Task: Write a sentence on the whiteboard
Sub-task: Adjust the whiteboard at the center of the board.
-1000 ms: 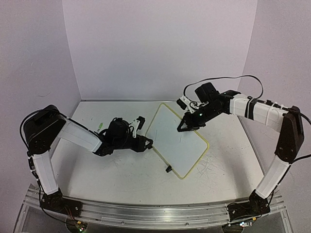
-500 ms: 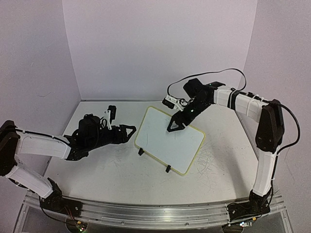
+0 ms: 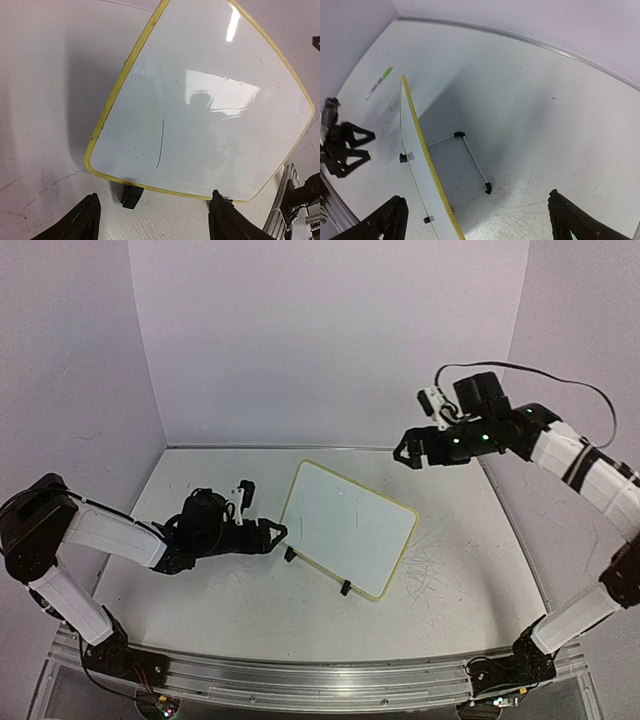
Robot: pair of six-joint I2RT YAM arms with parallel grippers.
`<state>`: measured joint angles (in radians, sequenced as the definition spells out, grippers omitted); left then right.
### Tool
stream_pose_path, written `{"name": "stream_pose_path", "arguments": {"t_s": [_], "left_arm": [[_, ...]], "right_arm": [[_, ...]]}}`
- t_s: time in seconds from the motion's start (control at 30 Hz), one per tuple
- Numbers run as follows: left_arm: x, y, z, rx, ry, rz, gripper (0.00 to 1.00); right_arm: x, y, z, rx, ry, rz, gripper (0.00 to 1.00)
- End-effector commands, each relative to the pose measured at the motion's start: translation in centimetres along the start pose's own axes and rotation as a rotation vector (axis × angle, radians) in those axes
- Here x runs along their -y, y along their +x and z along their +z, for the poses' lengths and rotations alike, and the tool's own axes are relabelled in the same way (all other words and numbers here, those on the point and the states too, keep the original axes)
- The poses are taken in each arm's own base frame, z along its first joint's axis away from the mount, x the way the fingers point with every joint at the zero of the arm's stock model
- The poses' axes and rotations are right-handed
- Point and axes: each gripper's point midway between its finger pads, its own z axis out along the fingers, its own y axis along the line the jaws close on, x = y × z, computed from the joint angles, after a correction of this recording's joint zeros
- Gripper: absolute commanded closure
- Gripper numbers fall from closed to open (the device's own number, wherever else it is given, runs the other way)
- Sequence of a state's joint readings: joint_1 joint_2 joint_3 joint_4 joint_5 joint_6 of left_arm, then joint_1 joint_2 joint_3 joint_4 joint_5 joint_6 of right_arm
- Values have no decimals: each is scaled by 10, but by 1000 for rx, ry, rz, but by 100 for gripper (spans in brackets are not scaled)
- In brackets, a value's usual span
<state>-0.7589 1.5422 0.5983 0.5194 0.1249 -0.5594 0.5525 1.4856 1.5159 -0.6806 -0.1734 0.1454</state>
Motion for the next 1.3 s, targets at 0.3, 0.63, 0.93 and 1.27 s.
{"name": "stream_pose_path", "arguments": {"t_s": [0.3,0.63,0.93,1.27], "left_arm": [[-16,18,43,-105,-49,-2,29],[-36,30,56,-123,-128,-16,43],[-2,51,69,-153,-84,28,61],[36,75,74,-191,-10,45,66]], "right_arm": [[-17,114,-4,23,-219,420,26],[-11,111,33,97,-227,385,58],[9,102,56,80,-208,188,84],[48,70,74,75,-209,63,86]]}}
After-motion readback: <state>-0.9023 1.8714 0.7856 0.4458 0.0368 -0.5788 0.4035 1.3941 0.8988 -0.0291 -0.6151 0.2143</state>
